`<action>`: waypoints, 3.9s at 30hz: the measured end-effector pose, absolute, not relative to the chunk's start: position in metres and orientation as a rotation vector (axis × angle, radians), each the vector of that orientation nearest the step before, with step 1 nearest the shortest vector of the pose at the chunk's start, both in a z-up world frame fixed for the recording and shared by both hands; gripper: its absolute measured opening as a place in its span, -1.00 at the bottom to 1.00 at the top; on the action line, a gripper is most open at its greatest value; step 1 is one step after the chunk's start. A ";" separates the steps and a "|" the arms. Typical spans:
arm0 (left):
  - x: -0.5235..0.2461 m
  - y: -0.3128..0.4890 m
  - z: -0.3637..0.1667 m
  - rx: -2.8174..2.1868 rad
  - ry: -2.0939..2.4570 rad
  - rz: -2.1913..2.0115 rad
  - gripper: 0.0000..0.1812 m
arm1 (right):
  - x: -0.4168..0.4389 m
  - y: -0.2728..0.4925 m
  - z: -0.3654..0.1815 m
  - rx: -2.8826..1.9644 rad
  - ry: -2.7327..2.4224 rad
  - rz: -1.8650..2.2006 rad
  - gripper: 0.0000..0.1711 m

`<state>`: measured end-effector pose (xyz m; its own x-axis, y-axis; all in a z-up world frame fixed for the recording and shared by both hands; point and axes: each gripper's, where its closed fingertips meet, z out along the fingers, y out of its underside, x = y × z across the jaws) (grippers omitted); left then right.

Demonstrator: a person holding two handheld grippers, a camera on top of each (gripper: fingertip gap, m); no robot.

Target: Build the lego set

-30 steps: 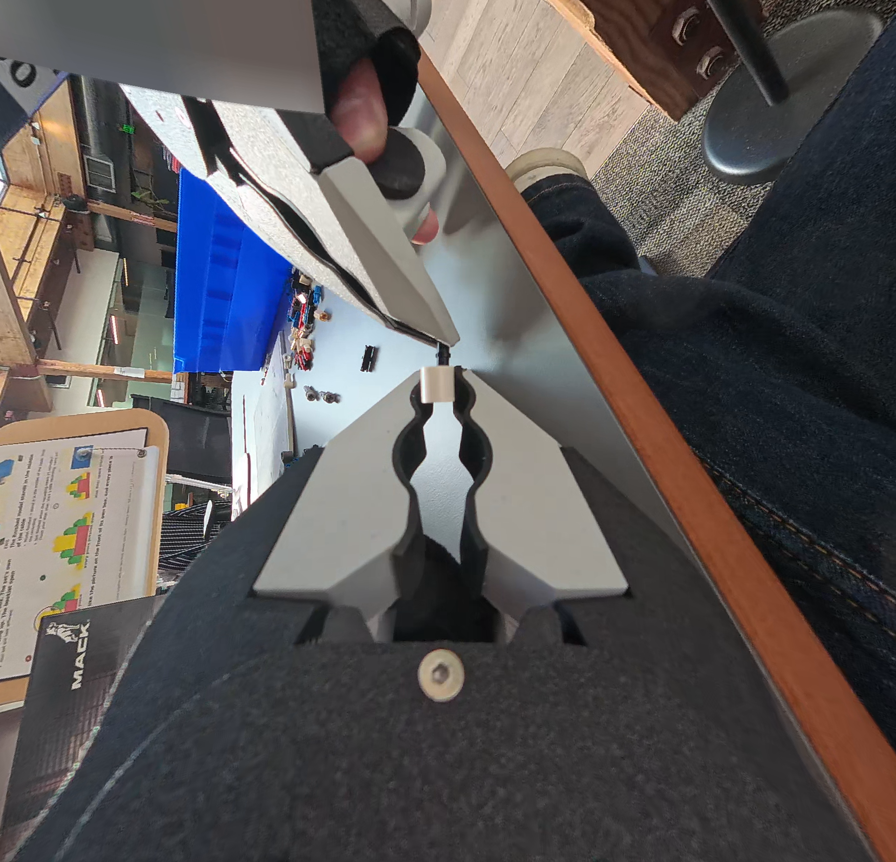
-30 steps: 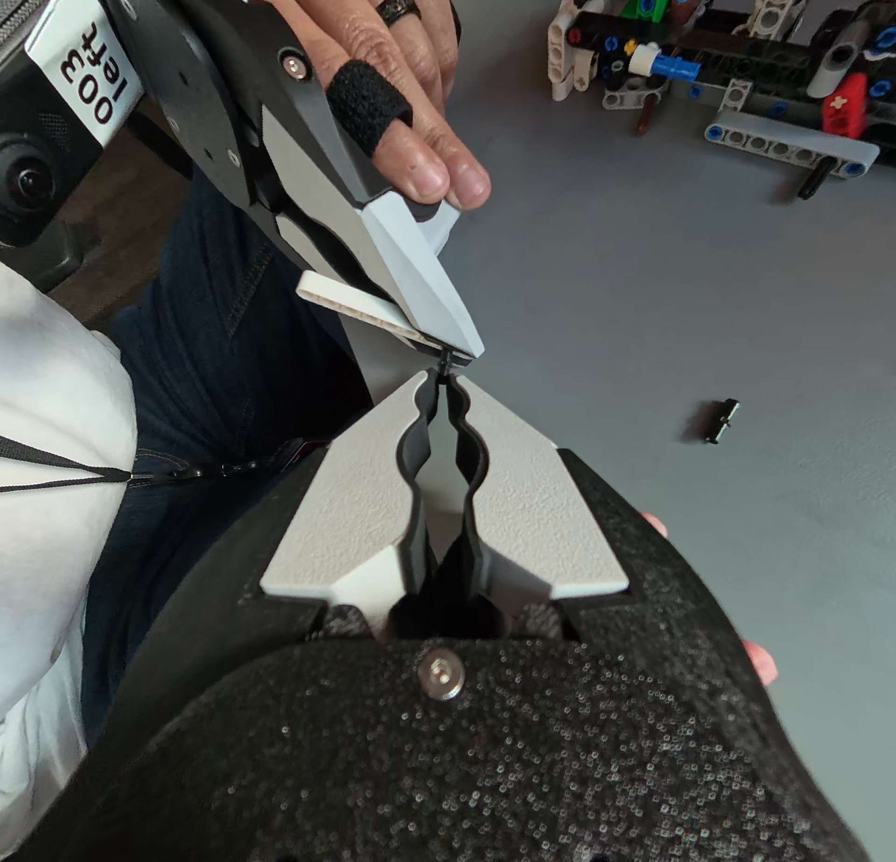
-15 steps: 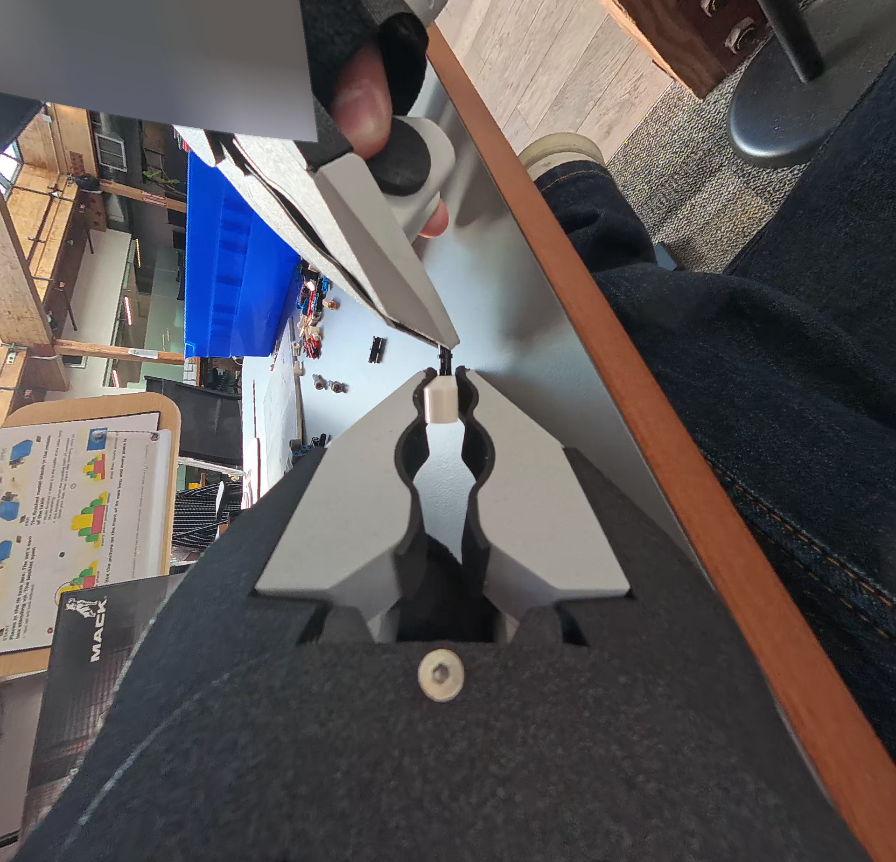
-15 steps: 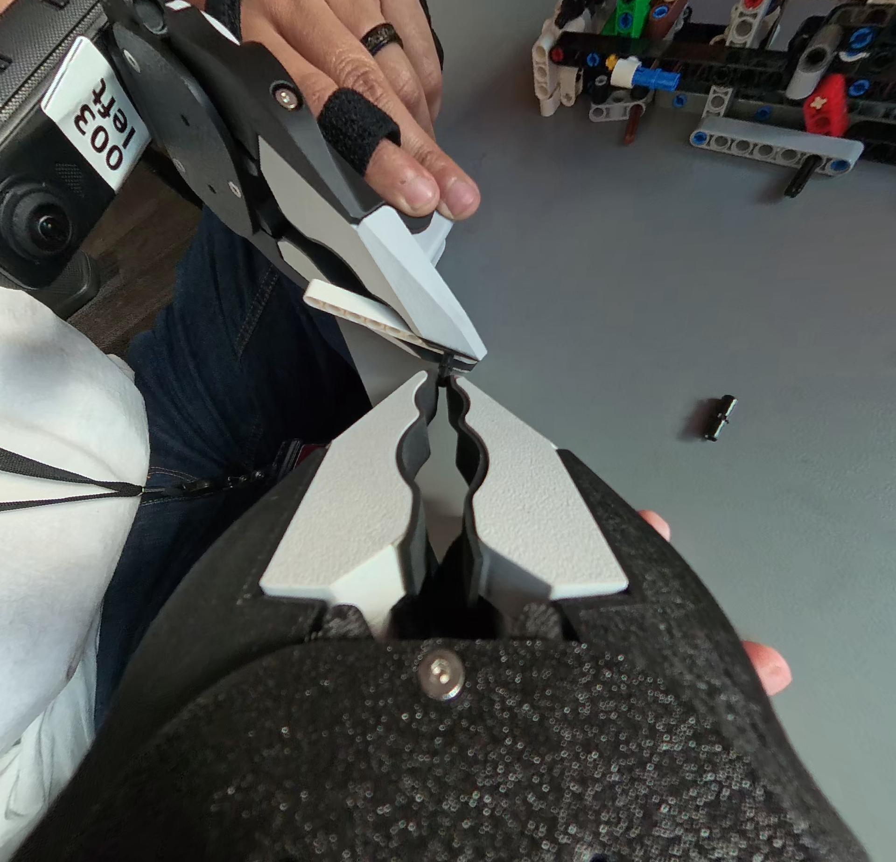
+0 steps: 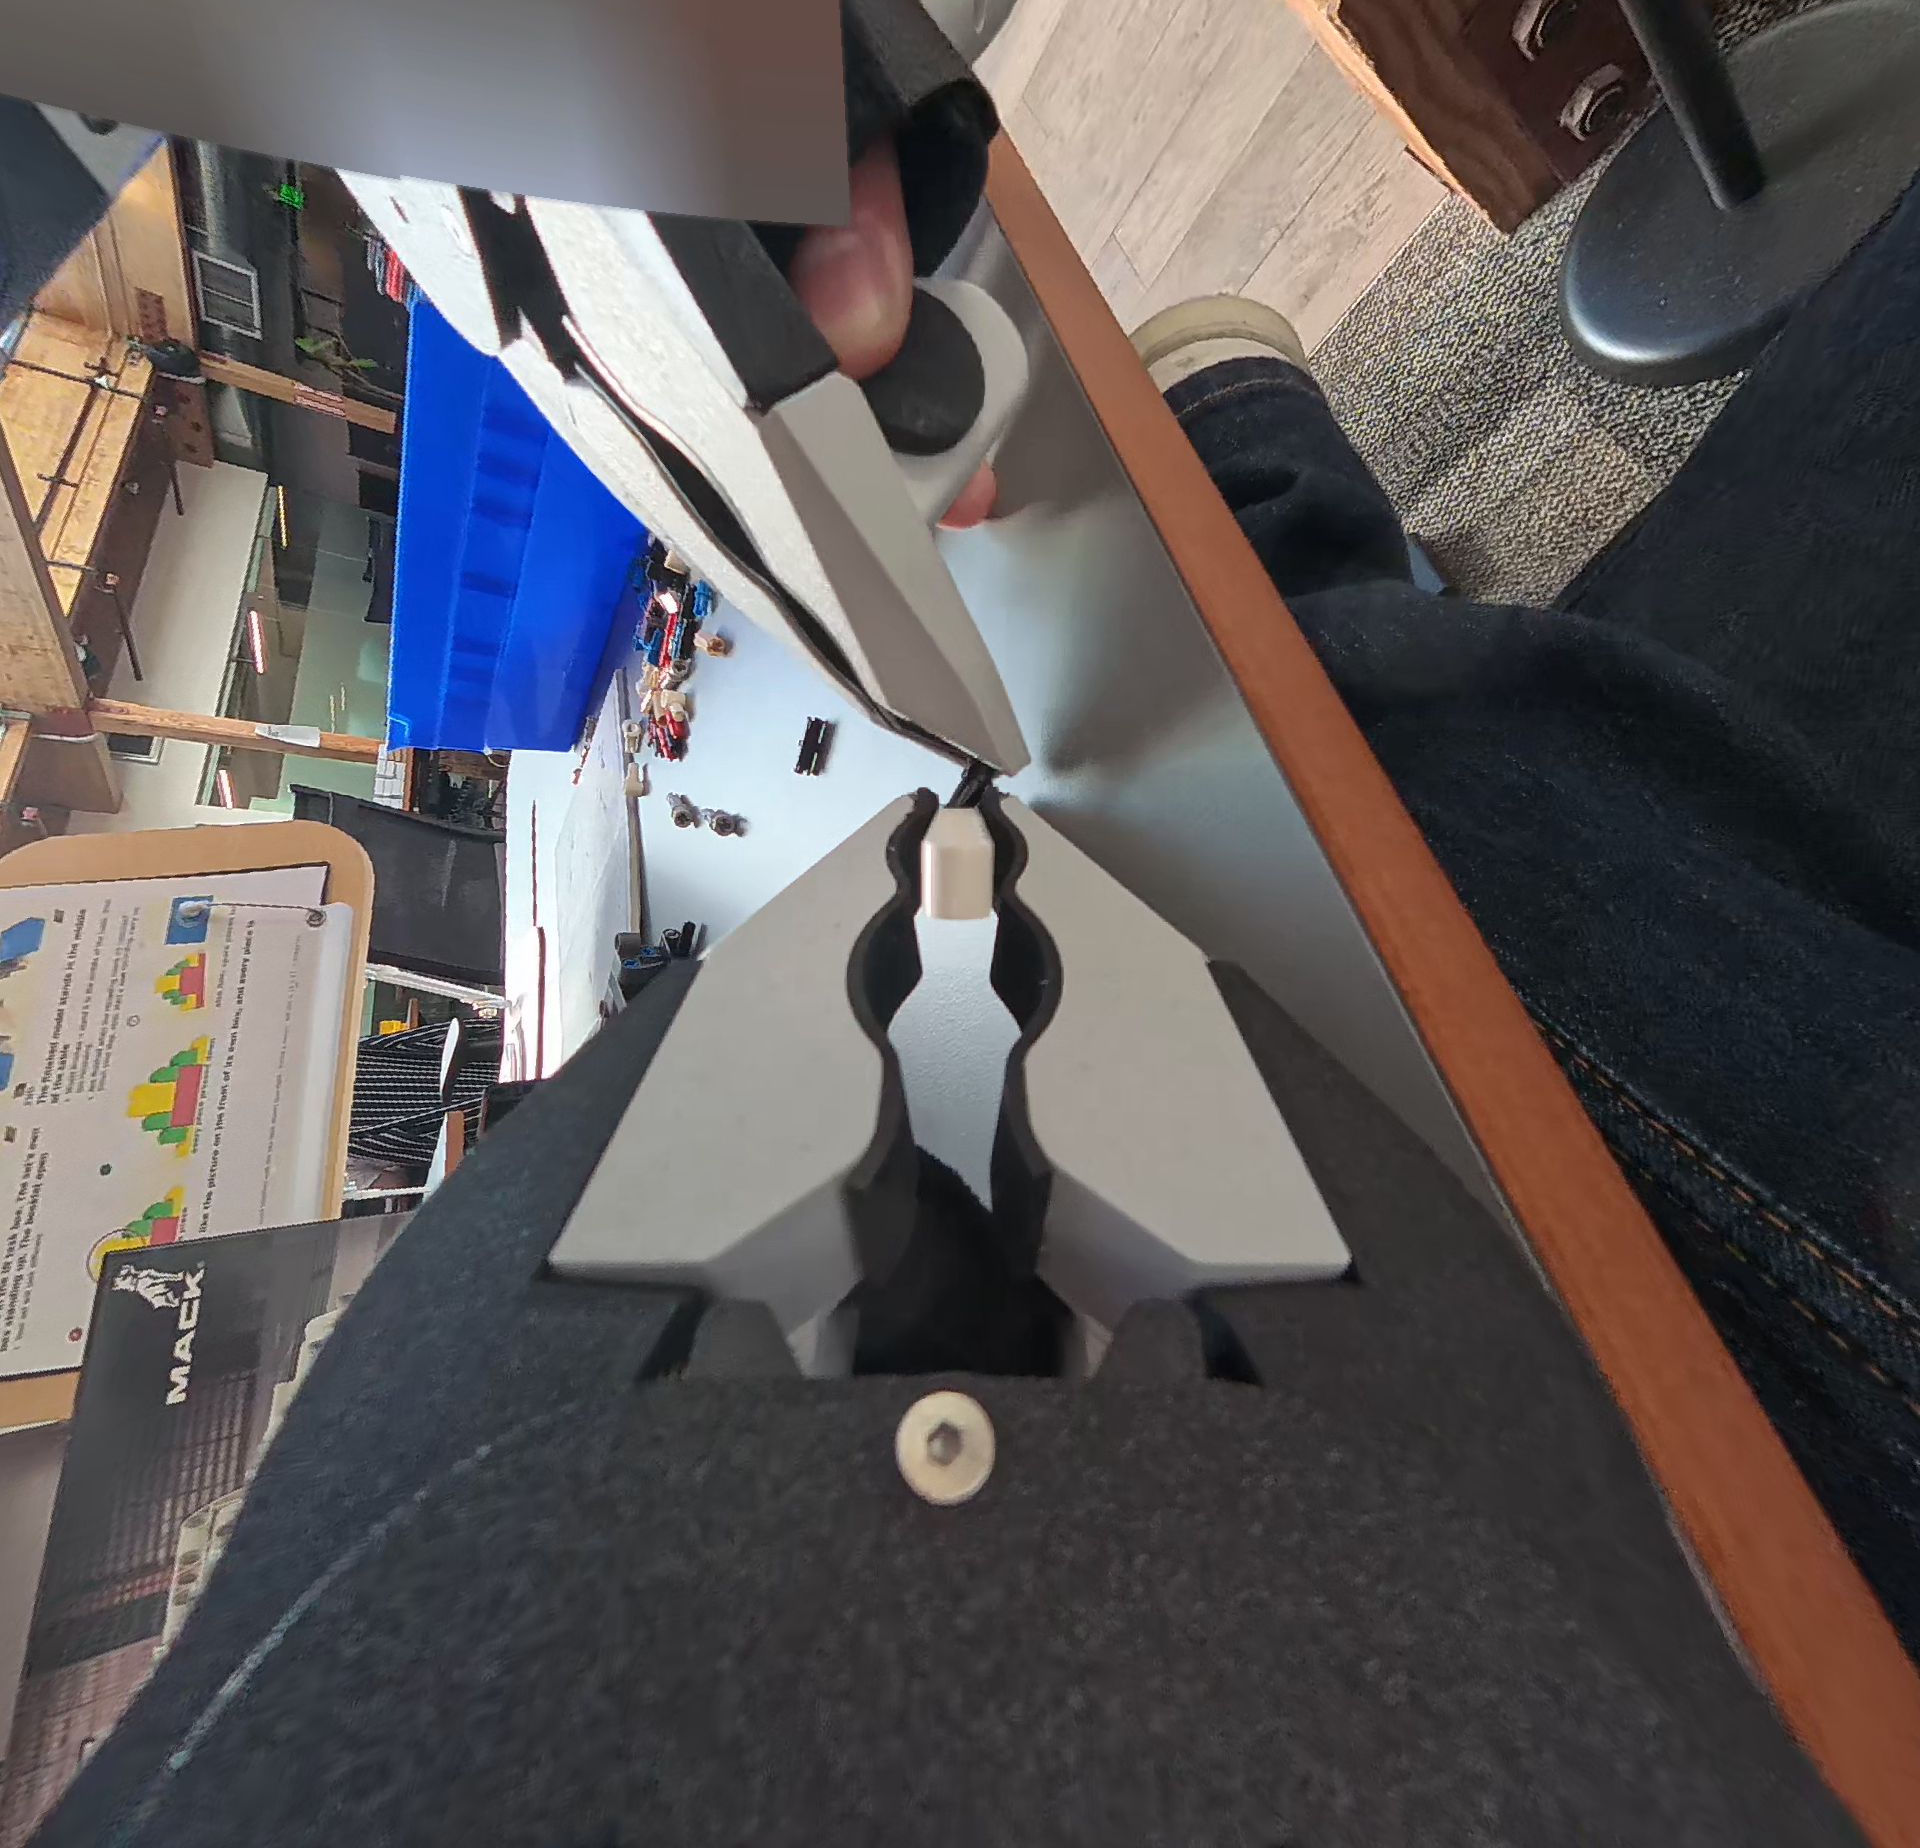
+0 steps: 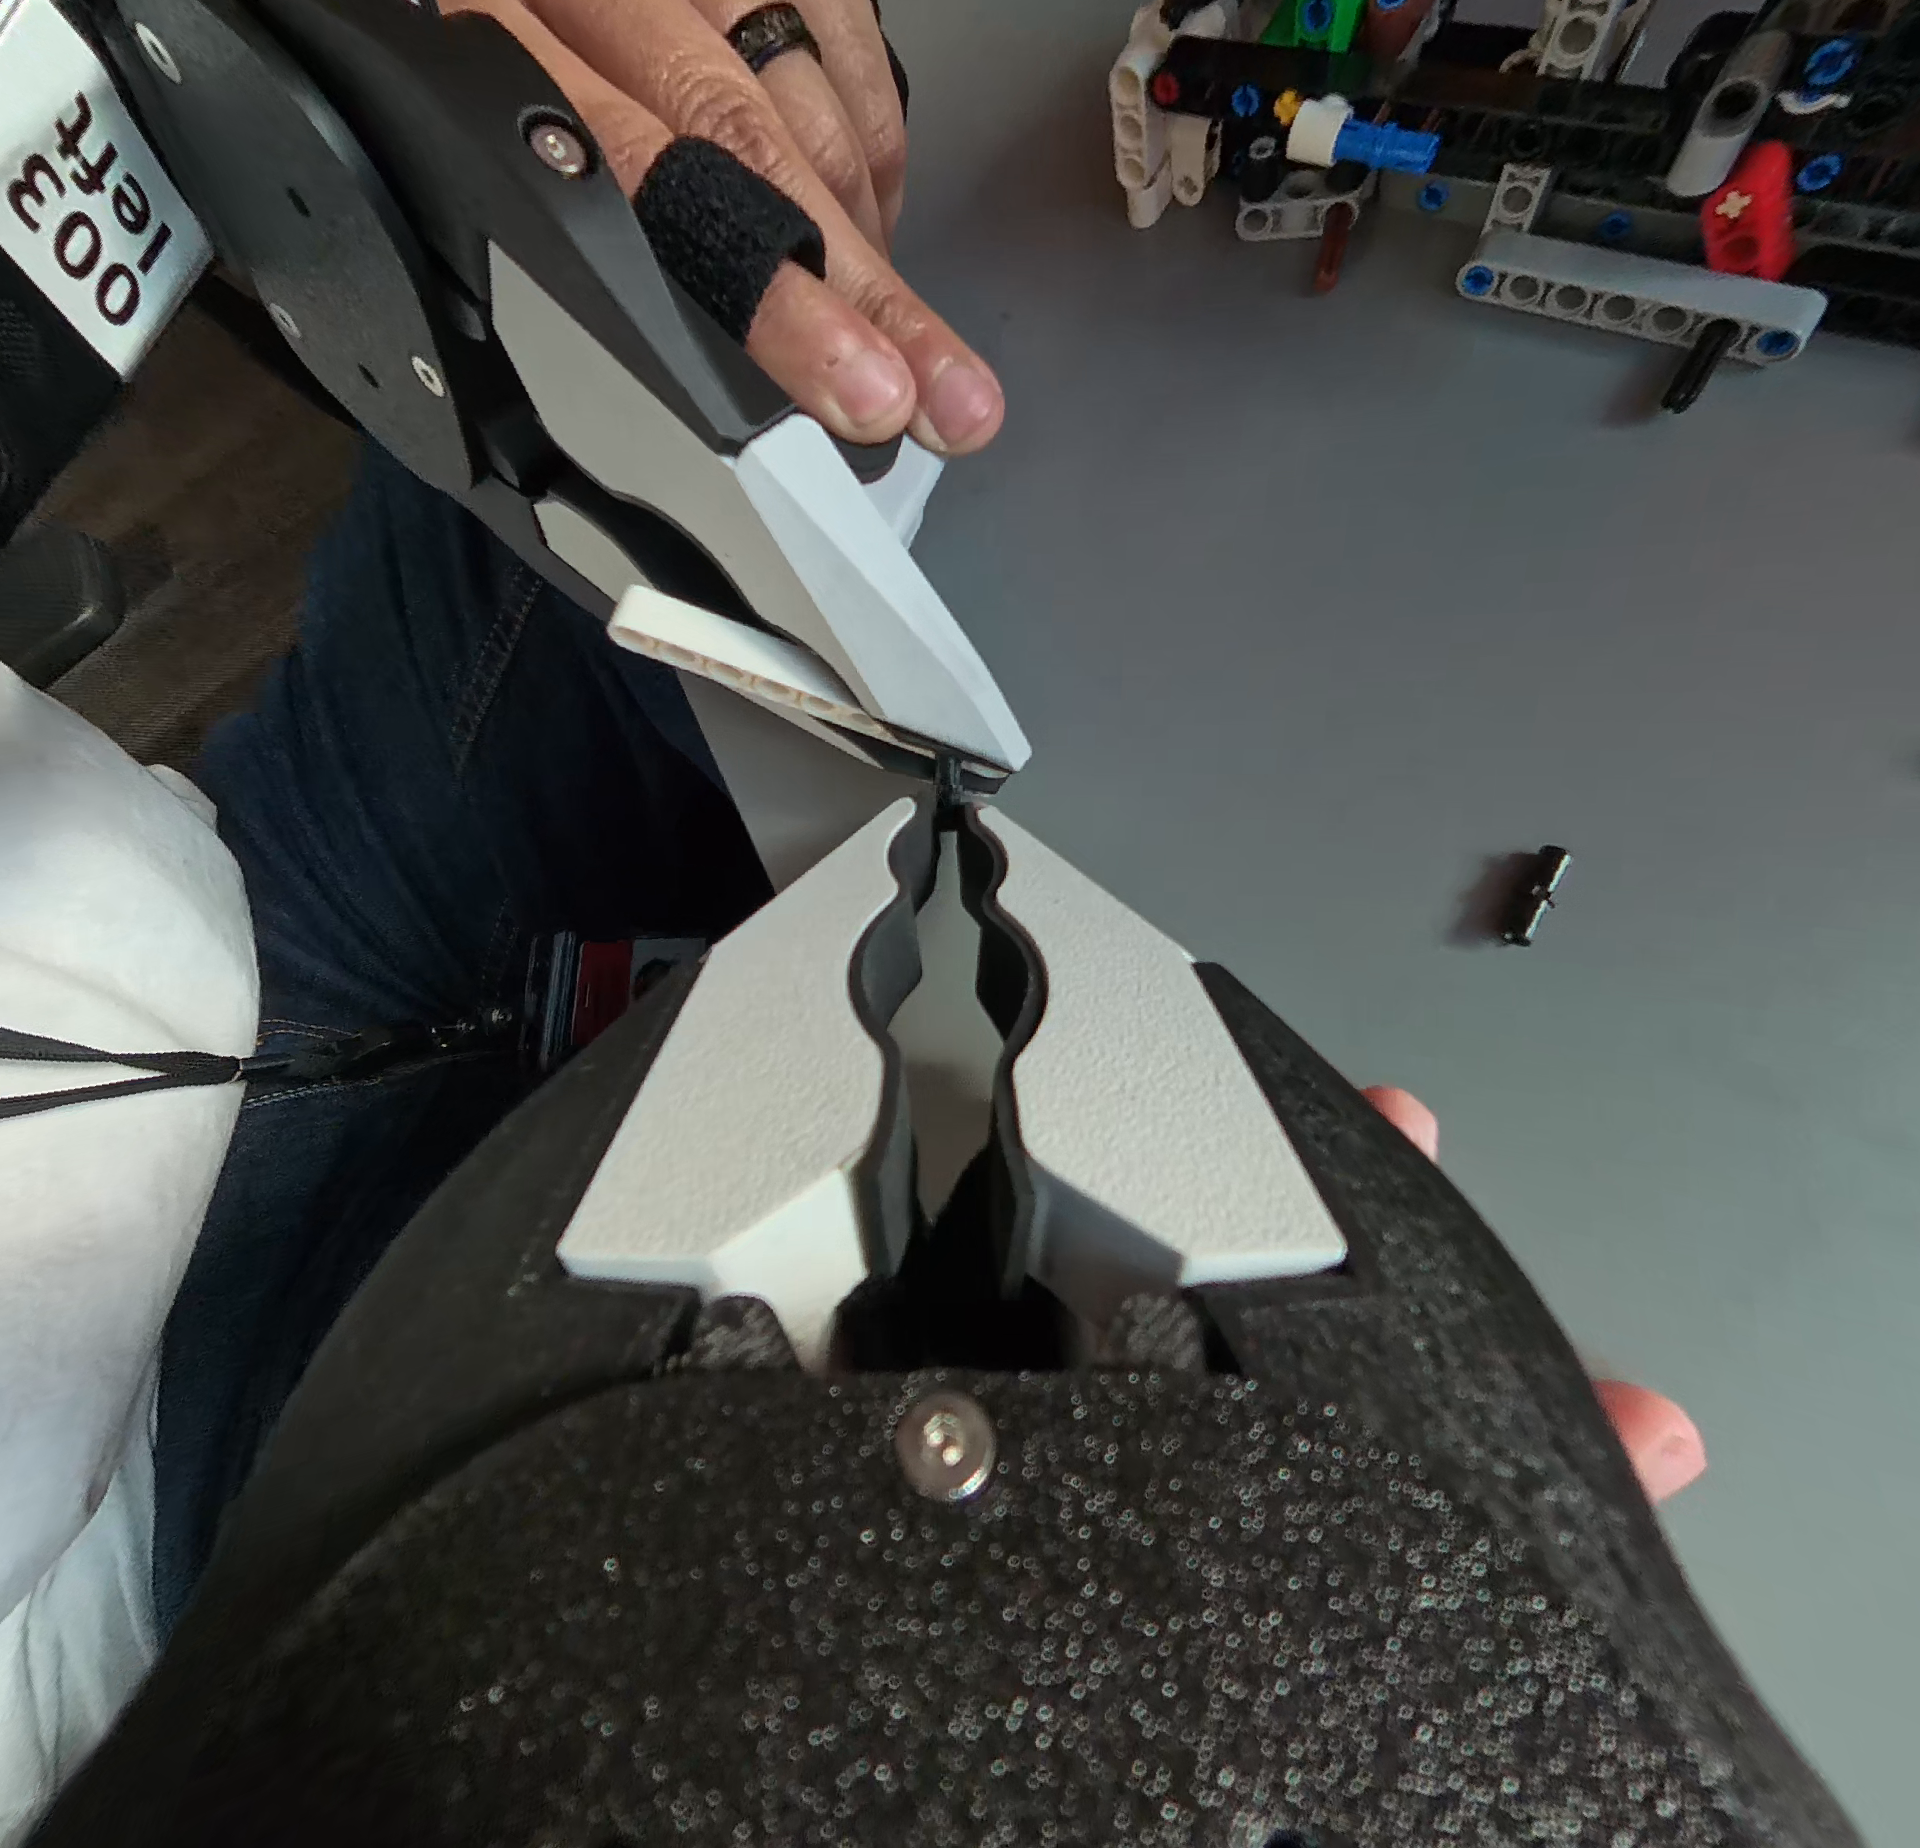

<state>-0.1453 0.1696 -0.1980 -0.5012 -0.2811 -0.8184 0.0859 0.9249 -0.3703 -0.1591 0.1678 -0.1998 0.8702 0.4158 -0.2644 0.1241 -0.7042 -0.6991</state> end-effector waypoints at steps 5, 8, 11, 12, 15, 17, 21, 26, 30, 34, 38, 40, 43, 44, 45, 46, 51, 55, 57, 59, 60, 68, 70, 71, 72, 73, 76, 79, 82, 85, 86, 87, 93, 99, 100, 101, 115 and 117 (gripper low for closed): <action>-0.144 0.173 -0.200 -0.084 2.025 -0.377 -0.93 | -0.157 0.168 -0.198 -2.315 -0.371 0.552 -0.98; -0.145 0.173 -0.200 -0.068 2.018 -0.367 -0.93 | -0.158 0.168 -0.198 -2.309 -0.372 0.554 -0.98; -0.146 0.172 -0.200 -0.052 2.016 -0.368 -0.93 | -0.158 0.167 -0.195 -2.291 -0.362 0.596 -0.98; -0.146 0.172 -0.200 -0.048 2.013 -0.363 -0.93 | -0.158 0.167 -0.193 -2.280 -0.349 0.620 -0.98; -0.145 0.173 -0.200 -0.059 2.015 -0.362 -0.93 | -0.158 0.167 -0.195 -2.295 -0.357 0.602 -0.98; -0.145 0.173 -0.199 -0.059 2.013 -0.358 -0.93 | -0.158 0.167 -0.194 -2.296 -0.352 0.607 -0.98; -0.146 0.172 -0.199 -0.045 2.009 -0.356 -0.93 | -0.158 0.168 -0.189 -2.263 -0.311 0.668 -0.98; -0.143 0.172 -0.198 -0.143 2.061 -0.465 -0.92 | -0.155 0.171 -0.185 -2.239 -0.278 0.668 -0.98; -0.141 0.174 -0.196 -0.264 2.117 -0.590 -0.93 | -0.152 0.174 -0.181 -2.181 -0.253 0.648 -0.98; -0.138 0.178 -0.188 -0.433 2.178 -0.783 -0.93 | -0.148 0.180 -0.173 -2.091 -0.194 0.603 -0.98; -0.136 0.183 -0.171 -0.580 2.158 -0.979 -0.94 | -0.144 0.187 -0.156 -1.953 -0.093 0.606 -0.98; -0.135 0.184 -0.166 -0.597 2.141 -1.026 -0.93 | -0.143 0.190 -0.149 -1.903 -0.061 0.610 -0.98; -0.135 0.184 -0.162 -0.625 2.137 -1.086 -0.93 | -0.142 0.190 -0.145 -1.871 -0.025 0.650 -0.98; -0.136 0.181 -0.161 -0.639 2.147 -1.128 -0.93 | -0.142 0.190 -0.143 -1.859 -0.030 0.646 -0.98; -0.138 0.179 -0.160 -0.647 2.167 -1.176 -0.93 | -0.144 0.190 -0.142 -1.843 -0.049 0.631 -0.98; -0.139 0.179 -0.160 -0.655 2.180 -1.205 -0.93 | -0.145 0.189 -0.142 -1.840 -0.070 0.610 -0.98; -0.148 0.171 -0.156 -0.671 2.244 -1.378 -0.93 | -0.151 0.183 -0.140 -1.817 -0.162 0.601 -0.98; -0.158 0.163 -0.145 -0.665 2.261 -1.566 -0.93 | -0.160 0.177 -0.129 -1.726 -0.239 0.580 -0.98; -0.161 0.163 -0.141 -0.675 2.270 -1.643 -0.93 | -0.162 0.176 -0.126 -1.700 -0.252 0.587 -0.98; -0.163 0.162 -0.138 -0.675 2.278 -1.706 -0.93 | -0.164 0.175 -0.125 -1.694 -0.262 0.602 -0.98; -0.165 0.161 -0.135 -0.674 2.280 -1.742 -0.93 | -0.165 0.174 -0.122 -1.669 -0.277 0.593 -0.98; -0.169 0.160 -0.136 -0.666 2.312 -1.768 -0.93 | -0.168 0.174 -0.123 -1.672 -0.307 0.587 -0.98; -0.168 0.161 -0.136 -0.674 2.314 -1.775 -0.93 | -0.168 0.174 -0.124 -1.685 -0.303 0.601 -0.98; -0.168 0.161 -0.136 -0.677 2.314 -1.772 -0.93 | -0.168 0.174 -0.125 -1.689 -0.301 0.602 -0.98; -0.168 0.161 -0.136 -0.676 2.315 -1.772 -0.93 | -0.168 0.174 -0.125 -1.691 -0.301 0.603 -0.98; -0.168 0.161 -0.136 -0.678 2.316 -1.771 -0.93 | -0.168 0.174 -0.125 -1.695 -0.299 0.611 -0.98; -0.168 0.161 -0.139 -0.682 2.328 -1.741 -0.93 | -0.168 0.174 -0.127 -1.711 -0.294 0.613 -0.98; -0.168 0.158 -0.145 -0.665 2.353 -1.678 -0.93 | -0.168 0.174 -0.130 -1.732 -0.297 0.618 -0.98; -0.167 0.159 -0.148 -0.662 2.346 -1.621 -0.93 | -0.170 0.176 -0.136 -1.766 -0.322 0.555 -0.98; -0.167 0.159 -0.150 -0.656 2.356 -1.598 -0.93 | -0.169 0.176 -0.138 -1.777 -0.324 0.563 -0.98; -0.168 0.158 -0.151 -0.649 2.361 -1.597 -0.93 | -0.170 0.175 -0.138 -1.775 -0.333 0.563 -0.98; -0.168 0.158 -0.151 -0.650 2.361 -1.599 -0.93 | -0.171 0.175 -0.138 -1.775 -0.336 0.566 -0.98; -0.168 0.157 -0.151 -0.582 2.324 -1.533 -0.93 | -0.172 0.172 -0.130 -1.723 -0.343 0.610 -0.88; -0.162 0.166 -0.128 -0.299 2.008 -1.242 -0.93 | -0.152 0.172 -0.112 -1.689 -0.115 0.877 -0.58; -0.163 0.166 -0.123 -0.232 1.945 -1.203 -0.94 | -0.153 0.173 -0.111 -1.701 -0.075 0.979 -0.43; -0.165 0.165 -0.121 -0.186 1.912 -1.175 -0.94 | -0.158 0.173 -0.111 -1.710 -0.039 1.100 -0.36; -0.173 0.157 -0.113 -0.126 1.867 -1.206 -0.93 | -0.188 0.173 -0.105 -1.631 0.010 1.481 -0.77; -0.174 0.157 -0.114 -0.123 1.866 -1.204 -0.93 | -0.189 0.173 -0.106 -1.629 0.033 1.526 -0.78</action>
<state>-0.1738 0.1574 -0.1136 -0.6030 -0.5045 -0.6180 0.3555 0.5236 -0.7742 -0.1891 0.1733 -0.1056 0.2457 0.5221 -0.8167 -0.5565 -0.6139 -0.5599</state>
